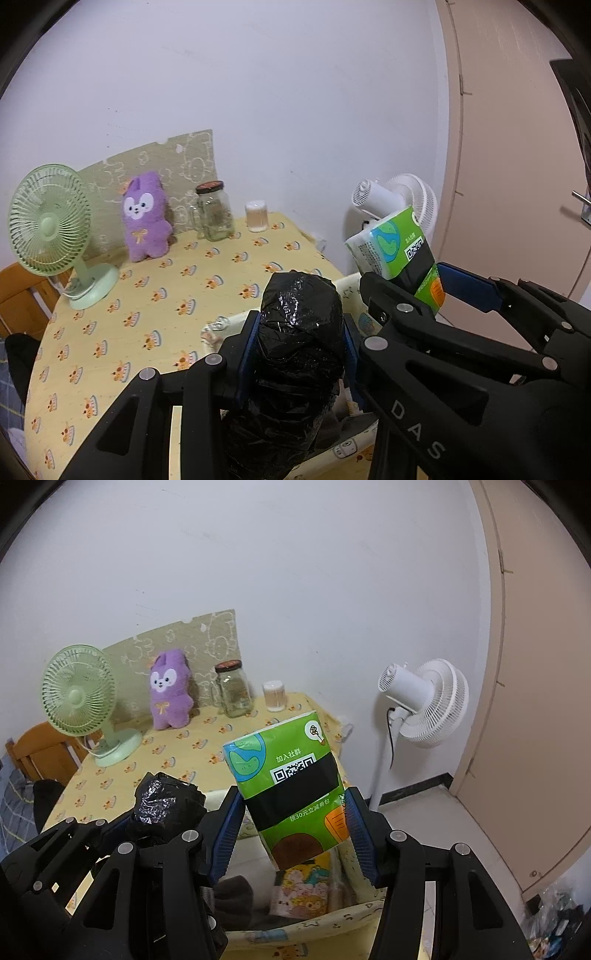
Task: Organize soft objects
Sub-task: 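Carry the black bag and green tissue pack over the gift box with both grippers, then open the left gripper into the box while the right releases the tissue pack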
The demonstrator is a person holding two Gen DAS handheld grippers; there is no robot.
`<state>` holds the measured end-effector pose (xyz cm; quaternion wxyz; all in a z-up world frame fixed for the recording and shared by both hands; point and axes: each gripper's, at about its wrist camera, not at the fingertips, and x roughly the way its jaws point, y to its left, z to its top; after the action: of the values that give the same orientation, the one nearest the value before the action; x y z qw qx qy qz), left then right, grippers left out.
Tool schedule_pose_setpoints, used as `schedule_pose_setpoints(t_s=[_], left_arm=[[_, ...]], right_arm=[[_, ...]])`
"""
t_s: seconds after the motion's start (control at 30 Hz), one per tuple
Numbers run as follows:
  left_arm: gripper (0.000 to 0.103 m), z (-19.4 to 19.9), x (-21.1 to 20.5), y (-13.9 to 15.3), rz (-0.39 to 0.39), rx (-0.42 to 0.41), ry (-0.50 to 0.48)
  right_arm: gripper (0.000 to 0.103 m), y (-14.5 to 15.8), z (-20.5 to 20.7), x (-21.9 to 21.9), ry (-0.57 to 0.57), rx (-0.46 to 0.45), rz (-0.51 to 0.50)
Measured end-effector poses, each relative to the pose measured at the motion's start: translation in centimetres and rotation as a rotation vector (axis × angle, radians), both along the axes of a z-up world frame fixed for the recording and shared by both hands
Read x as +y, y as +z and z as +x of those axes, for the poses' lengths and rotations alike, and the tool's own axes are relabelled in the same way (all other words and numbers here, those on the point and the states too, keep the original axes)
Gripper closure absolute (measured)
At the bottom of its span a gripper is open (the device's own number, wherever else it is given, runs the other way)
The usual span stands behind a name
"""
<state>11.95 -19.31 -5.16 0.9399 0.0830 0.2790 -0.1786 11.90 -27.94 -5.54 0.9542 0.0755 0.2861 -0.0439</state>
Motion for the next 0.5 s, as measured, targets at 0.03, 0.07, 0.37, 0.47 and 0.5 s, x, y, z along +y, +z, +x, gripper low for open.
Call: schedule_pose_setpoints(t_s=[0.03,0.07,0.37,0.47,0.5], left_arm=[[0.06,0.2,-0.2,-0.2,0.0,0.005,-0.004],[0.061,0.5,-0.3,-0.4,-0.001,0.011,-0.01],[0.059,1.4,-1.7,-2.2,-0.005,0.077,-0.061],[0.059,1.6,-2.1,-2.7,-0.008,0.091,-0.074],[0.059,1.6,-2.2,-2.8,-0.008,0.094,-0.078]], right_arm=[[0.044,-0.2,0.1,-0.3,-0.006,0.005,0.002],[0.044,-0.4,0.2,-0.4,-0.011,0.01,0.003],[0.044,-2.5,0.9,-2.0,-0.056,0.074,0.004],[0.044,-3.0,1.0,-2.2,-0.062,0.089,0.003],[0.044,-3.1,1.1,-2.3,-0.065,0.092,0.003]])
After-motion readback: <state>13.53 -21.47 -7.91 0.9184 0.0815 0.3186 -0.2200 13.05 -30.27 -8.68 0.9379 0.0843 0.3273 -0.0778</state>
